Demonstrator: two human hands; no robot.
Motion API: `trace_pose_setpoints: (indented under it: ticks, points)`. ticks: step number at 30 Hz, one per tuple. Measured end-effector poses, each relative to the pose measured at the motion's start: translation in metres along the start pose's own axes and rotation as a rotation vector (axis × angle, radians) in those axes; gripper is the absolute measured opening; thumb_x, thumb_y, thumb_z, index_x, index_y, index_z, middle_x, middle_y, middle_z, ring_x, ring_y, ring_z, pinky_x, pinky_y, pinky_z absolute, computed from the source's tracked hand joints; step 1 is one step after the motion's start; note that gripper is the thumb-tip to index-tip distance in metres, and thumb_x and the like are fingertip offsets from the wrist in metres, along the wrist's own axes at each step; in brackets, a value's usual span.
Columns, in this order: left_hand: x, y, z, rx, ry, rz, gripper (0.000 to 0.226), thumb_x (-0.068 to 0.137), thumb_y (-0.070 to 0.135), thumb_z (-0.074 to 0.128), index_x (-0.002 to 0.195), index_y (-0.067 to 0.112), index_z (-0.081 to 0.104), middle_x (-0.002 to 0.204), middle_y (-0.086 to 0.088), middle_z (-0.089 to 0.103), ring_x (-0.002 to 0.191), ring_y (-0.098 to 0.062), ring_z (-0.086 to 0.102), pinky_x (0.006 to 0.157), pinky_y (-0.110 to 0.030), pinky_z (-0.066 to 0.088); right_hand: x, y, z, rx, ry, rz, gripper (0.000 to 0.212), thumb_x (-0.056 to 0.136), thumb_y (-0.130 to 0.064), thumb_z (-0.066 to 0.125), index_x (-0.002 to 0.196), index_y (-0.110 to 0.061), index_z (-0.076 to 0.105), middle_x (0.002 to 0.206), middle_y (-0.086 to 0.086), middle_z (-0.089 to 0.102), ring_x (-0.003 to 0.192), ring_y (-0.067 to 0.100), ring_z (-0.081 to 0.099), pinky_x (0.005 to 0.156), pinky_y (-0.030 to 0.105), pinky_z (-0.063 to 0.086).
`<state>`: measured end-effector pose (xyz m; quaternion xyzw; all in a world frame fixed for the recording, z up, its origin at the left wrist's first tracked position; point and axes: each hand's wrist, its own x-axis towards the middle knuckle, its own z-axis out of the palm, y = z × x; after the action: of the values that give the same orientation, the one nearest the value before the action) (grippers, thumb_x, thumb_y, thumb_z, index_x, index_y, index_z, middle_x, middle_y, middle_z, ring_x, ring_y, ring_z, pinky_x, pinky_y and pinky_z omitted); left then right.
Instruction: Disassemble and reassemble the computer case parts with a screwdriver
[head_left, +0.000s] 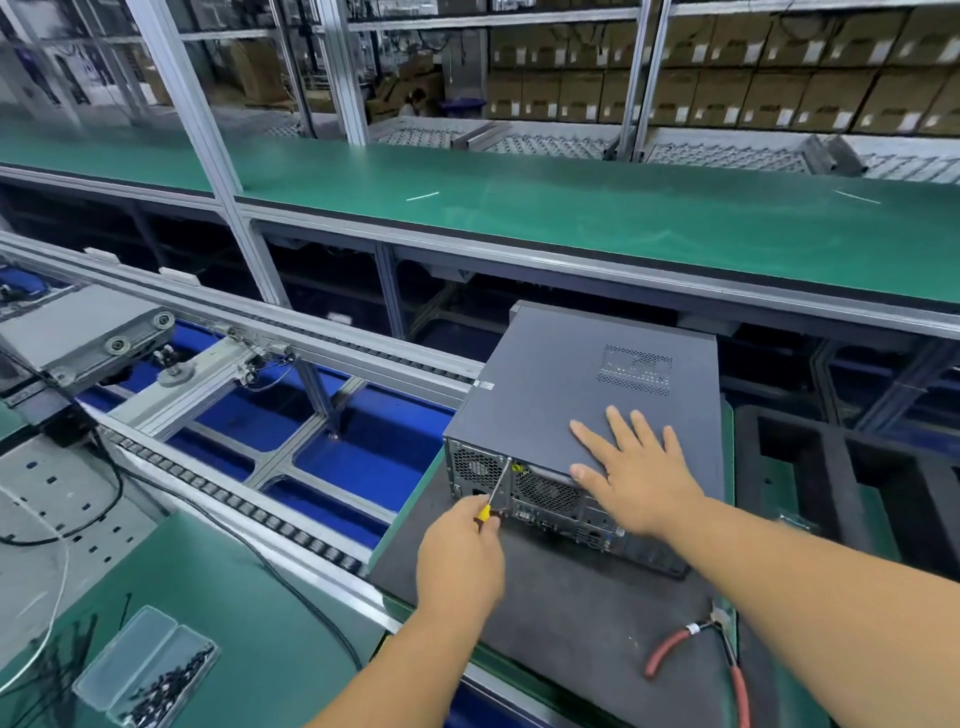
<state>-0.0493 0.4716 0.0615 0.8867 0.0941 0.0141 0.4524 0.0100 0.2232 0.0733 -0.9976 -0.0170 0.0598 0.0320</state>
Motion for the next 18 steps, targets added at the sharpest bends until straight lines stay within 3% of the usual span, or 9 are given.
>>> trace_pose_setpoints:
  ticks: [1, 3, 4, 5, 7, 10, 12, 16, 18]
  points:
    - [0.004, 0.0, 0.002, -0.295, -0.061, -0.167, 0.017, 0.101, 0.028, 0.06, 0.114, 0.028, 0.07, 0.089, 0.005, 0.071, 0.066, -0.009, 0.056, 0.057, -0.022, 0.042, -0.001, 0.0, 0.0, -0.005, 0.008, -0.001, 0.069, 0.083, -0.086, -0.013, 0.148, -0.064, -0.025, 0.172, -0.001, -0.017, 0.158, 0.03, -0.017, 0.124, 0.061, -0.008]
    - [0.009, 0.013, -0.004, -0.887, -0.331, -0.63, 0.02, 0.103, 0.024, 0.058, 0.113, 0.013, 0.072, 0.069, -0.001, 0.059, 0.047, -0.009, 0.042, 0.036, -0.02, 0.027, -0.002, 0.0, 0.001, -0.015, 0.019, -0.002, 0.069, 0.086, -0.084, -0.01, 0.149, -0.062, -0.024, 0.172, 0.0, -0.016, 0.158, 0.03, -0.017, 0.124, 0.061, -0.008]
    - [0.01, 0.016, -0.007, -1.053, -0.397, -0.746, 0.022, 0.103, 0.023, 0.057, 0.114, 0.01, 0.071, 0.066, -0.002, 0.054, 0.045, -0.009, 0.035, 0.033, -0.019, 0.021, -0.002, 0.0, 0.001, -0.015, 0.015, 0.003, 0.068, 0.087, -0.084, -0.009, 0.15, -0.062, -0.023, 0.172, 0.0, -0.016, 0.158, 0.03, -0.017, 0.124, 0.061, -0.008]
    - [0.012, 0.014, -0.007, -1.067, -0.421, -0.741, 0.022, 0.103, 0.022, 0.057, 0.114, 0.009, 0.071, 0.065, -0.001, 0.052, 0.044, -0.008, 0.032, 0.033, -0.018, 0.017, -0.002, 0.0, 0.001, -0.019, 0.014, 0.001, 0.068, 0.088, -0.084, -0.008, 0.151, -0.062, -0.022, 0.172, 0.0, -0.016, 0.158, 0.03, -0.017, 0.124, 0.061, -0.008]
    - [0.015, 0.014, -0.007, -0.788, -0.366, -0.539, 0.019, 0.1, 0.021, 0.061, 0.111, 0.013, 0.073, 0.063, 0.002, 0.052, 0.045, -0.01, 0.033, 0.038, -0.019, 0.022, -0.001, 0.0, 0.0, -0.021, 0.012, 0.002, 0.068, 0.089, -0.083, -0.007, 0.151, -0.061, -0.022, 0.172, 0.0, -0.016, 0.158, 0.03, -0.017, 0.124, 0.06, -0.008]
    - [0.012, 0.016, -0.004, -0.091, -0.149, -0.142, 0.016, 0.101, 0.029, 0.059, 0.104, 0.023, 0.074, 0.07, 0.012, 0.059, 0.065, -0.012, 0.054, 0.061, -0.03, 0.048, -0.001, 0.0, 0.0, -0.022, 0.009, 0.01, 0.067, 0.089, -0.083, -0.006, 0.15, -0.062, -0.023, 0.172, 0.0, -0.016, 0.158, 0.03, -0.017, 0.124, 0.061, -0.009]
    - [0.008, 0.015, -0.004, 0.184, -0.064, -0.02, 0.016, 0.101, 0.033, 0.055, 0.105, 0.029, 0.07, 0.077, 0.018, 0.056, 0.076, -0.012, 0.055, 0.068, -0.03, 0.045, -0.002, 0.0, 0.001, -0.017, 0.009, 0.006, 0.066, 0.089, -0.083, -0.006, 0.15, -0.062, -0.023, 0.172, 0.0, -0.016, 0.158, 0.03, -0.017, 0.124, 0.061, -0.008]
    - [0.017, 0.006, -0.004, 0.039, -0.144, -0.007, 0.02, 0.102, 0.033, 0.055, 0.114, 0.027, 0.069, 0.087, 0.014, 0.064, 0.08, -0.009, 0.059, 0.069, -0.027, 0.043, -0.002, 0.0, 0.001, 0.001, 0.022, 0.009, 0.066, 0.089, -0.085, -0.005, 0.148, -0.064, -0.023, 0.173, -0.002, -0.015, 0.158, 0.029, -0.017, 0.124, 0.061, -0.008]
    - [0.024, 0.004, -0.005, -0.102, -0.255, -0.066, 0.018, 0.102, 0.031, 0.055, 0.107, 0.024, 0.07, 0.076, 0.007, 0.062, 0.067, -0.011, 0.054, 0.061, -0.026, 0.042, -0.001, 0.0, -0.003, 0.052, 0.002, 0.019, 0.067, 0.09, -0.085, 0.0, 0.151, -0.063, -0.017, 0.173, -0.003, -0.014, 0.158, 0.027, -0.017, 0.123, 0.06, -0.009]
